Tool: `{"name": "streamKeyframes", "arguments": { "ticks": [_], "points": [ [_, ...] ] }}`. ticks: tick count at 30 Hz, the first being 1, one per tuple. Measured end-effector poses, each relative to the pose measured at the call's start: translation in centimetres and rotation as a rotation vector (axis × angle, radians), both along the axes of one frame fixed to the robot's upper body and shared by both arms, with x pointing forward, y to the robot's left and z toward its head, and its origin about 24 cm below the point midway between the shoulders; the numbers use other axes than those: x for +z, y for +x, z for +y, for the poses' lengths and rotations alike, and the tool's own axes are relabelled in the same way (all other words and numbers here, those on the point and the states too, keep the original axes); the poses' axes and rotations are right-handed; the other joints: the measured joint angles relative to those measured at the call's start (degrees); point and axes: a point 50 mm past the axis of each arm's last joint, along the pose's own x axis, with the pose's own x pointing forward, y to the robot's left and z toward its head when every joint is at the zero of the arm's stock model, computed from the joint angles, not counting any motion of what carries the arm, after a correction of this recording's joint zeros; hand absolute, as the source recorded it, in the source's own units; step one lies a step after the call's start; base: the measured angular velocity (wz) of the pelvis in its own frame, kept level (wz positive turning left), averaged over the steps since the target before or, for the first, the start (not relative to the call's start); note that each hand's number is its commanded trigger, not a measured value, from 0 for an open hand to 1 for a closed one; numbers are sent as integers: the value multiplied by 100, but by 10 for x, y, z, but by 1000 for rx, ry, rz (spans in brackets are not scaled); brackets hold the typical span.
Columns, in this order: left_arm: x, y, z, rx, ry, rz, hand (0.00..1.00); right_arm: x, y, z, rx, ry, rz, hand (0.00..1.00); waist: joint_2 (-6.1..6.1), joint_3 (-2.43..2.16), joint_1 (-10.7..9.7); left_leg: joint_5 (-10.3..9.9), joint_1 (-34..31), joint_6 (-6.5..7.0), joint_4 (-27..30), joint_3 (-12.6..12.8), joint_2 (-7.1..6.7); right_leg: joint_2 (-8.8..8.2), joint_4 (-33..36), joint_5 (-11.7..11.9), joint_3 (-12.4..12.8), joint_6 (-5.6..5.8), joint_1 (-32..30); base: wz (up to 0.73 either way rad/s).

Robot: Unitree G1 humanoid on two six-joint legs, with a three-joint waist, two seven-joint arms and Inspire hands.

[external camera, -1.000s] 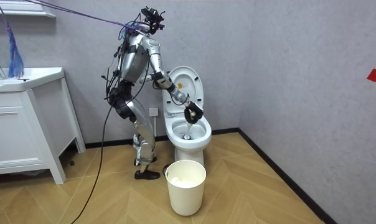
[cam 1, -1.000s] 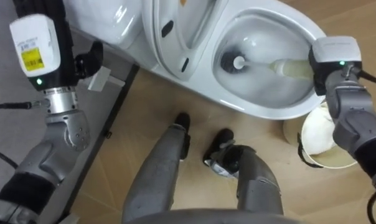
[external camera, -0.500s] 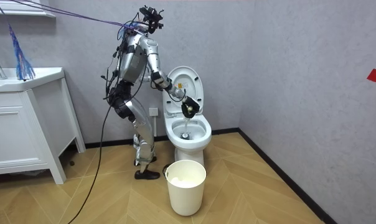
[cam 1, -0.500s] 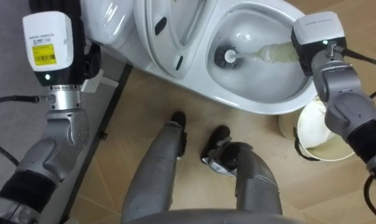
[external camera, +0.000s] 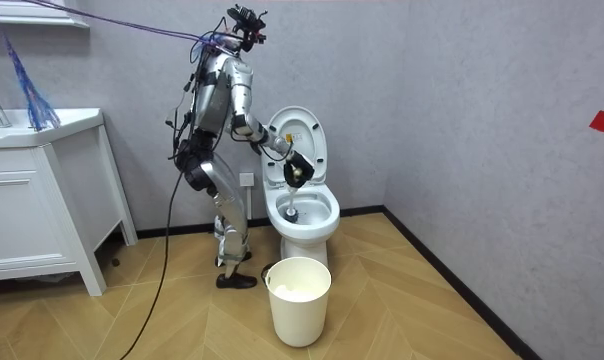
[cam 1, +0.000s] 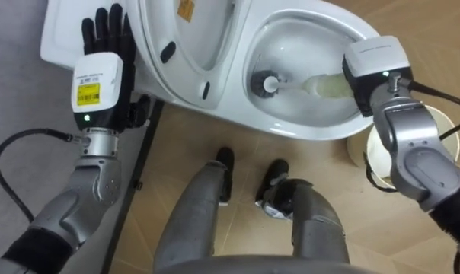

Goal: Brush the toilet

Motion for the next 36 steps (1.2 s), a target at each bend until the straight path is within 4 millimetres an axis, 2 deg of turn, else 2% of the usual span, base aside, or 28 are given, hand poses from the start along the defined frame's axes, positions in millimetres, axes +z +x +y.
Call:
{"name": "streamKeyframes", "arguments": {
  "ticks": [7,21,24,26,30,32,36],
  "points": [
    [6,-2,8,-14,15,-1,0,5,-8,5,15,38,7,100,-138,-1,-137,1,-8,1,21,-4,-6,-10,3,4,-1,10,0,0],
    [6,-4,14,-27,8,7,0,6,-10,1,2,58,-14,100,-164,10,-153,8,35,9,-29,31,-15,-29,14,26,19,10,8,0],
    [11,-1,16,-27,12,-13,0,4,3,-4,7,89,-34,100,-292,80,-177,45,83,15,-35,59,-21,-55,56,19,23,3,27,2],
    [14,3,17,-29,13,-44,0,2,19,-15,-13,125,-44,100,-403,149,-191,61,80,18,12,61,-21,-78,110,-1,6,-4,27,4],
    [22,9,21,-55,57,-68,0,4,47,-37,-66,188,-59,100,-482,197,-182,134,14,43,4,81,-22,-102,128,3,-3,39,-45,2],
    [28,15,23,-69,90,-90,0,10,64,-53,-129,259,-100,100,-543,240,-203,198,-40,48,-42,82,-89,-184,220,-2,1,32,-158,8],
    [27,18,25,-78,144,-88,0,19,78,-72,-203,302,-175,100,-558,253,-208,240,-90,48,-86,90,-119,-230,287,38,1,-29,-234,6]
  ]
}}
